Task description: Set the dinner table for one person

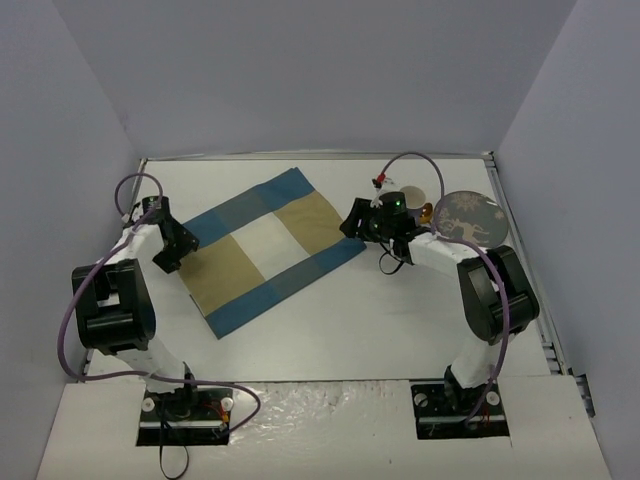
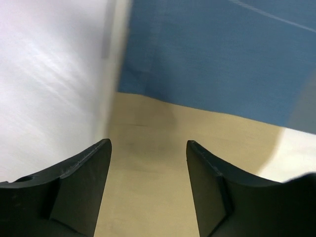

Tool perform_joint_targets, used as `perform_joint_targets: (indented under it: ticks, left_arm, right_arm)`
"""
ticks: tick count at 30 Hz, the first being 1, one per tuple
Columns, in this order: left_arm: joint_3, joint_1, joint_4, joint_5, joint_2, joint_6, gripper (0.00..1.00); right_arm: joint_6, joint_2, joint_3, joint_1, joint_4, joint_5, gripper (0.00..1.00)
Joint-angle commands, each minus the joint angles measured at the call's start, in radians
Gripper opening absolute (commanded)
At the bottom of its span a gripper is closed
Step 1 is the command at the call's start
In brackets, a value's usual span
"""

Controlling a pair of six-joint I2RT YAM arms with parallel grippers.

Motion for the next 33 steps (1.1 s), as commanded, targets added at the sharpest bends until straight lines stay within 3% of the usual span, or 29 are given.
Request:
perform_joint_targets:
  ticks: [1, 10, 17, 22, 33]
  left_arm:
    - [0.138, -0.108, 0.092, 0.121, -0.078, 0.086, 0.61]
    - [0.44, -0.315, 0.304, 0.463, 0.2, 0.167, 0.7]
    - [0.557, -0.403, 0.479, 0.641, 0.385, 0.088, 0.7]
    - [0.545, -0.446, 0.595, 0.698, 0.444, 0.031, 0.7]
    - [0.553, -0.437, 0.624, 0.703, 0.568, 0.03, 0.69]
  right_arm:
    - [-0.019, -0.057, 0.085, 0.037, 0.034, -0.052, 0.53]
    - [0.04, 0.038, 0.087, 0.058, 0.15, -0.131, 0.55]
    - [0.055, 0.101, 0.07, 0.074, 0.199, -0.164, 0.55]
    - [0.074, 0.15, 0.055, 0.081, 0.244, -0.177, 0.55]
    - [0.087, 0.234, -0.013, 0.069, 0.313, -0.179, 0.55]
